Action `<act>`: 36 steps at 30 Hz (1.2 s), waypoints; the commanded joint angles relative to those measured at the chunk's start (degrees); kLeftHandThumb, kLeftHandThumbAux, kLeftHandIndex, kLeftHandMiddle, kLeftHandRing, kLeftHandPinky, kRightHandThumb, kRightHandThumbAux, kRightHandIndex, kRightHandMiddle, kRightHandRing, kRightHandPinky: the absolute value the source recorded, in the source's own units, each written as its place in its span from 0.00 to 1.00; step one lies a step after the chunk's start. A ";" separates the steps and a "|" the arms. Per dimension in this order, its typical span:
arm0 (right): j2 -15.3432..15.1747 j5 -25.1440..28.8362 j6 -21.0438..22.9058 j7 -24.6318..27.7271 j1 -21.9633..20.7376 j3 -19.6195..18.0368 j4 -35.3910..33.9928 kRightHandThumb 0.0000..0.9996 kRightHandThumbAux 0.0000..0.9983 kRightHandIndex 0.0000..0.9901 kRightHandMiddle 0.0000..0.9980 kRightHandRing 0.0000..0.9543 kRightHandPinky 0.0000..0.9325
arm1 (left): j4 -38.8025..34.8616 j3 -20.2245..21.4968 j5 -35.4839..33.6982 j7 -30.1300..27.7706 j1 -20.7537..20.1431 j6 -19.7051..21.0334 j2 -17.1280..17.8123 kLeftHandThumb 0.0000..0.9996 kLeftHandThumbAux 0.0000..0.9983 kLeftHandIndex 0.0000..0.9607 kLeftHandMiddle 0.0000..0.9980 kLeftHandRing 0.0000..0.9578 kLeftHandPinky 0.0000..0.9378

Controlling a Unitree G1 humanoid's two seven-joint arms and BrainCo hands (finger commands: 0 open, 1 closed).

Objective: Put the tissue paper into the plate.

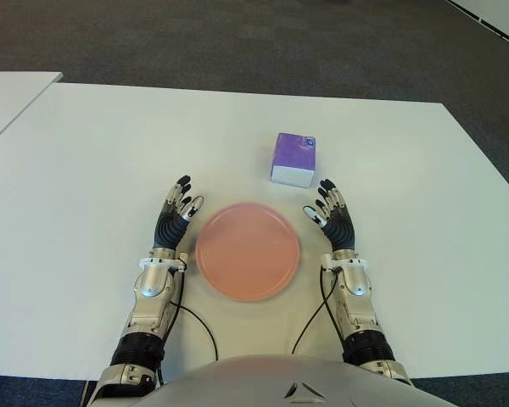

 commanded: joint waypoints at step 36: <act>-4.76 -15.78 22.89 -14.49 -2.42 -1.71 -13.50 0.10 0.63 0.00 0.00 0.00 0.00 | 2.92 -0.21 0.51 0.25 0.27 -0.02 -0.79 0.00 0.45 0.00 0.00 0.00 0.00</act>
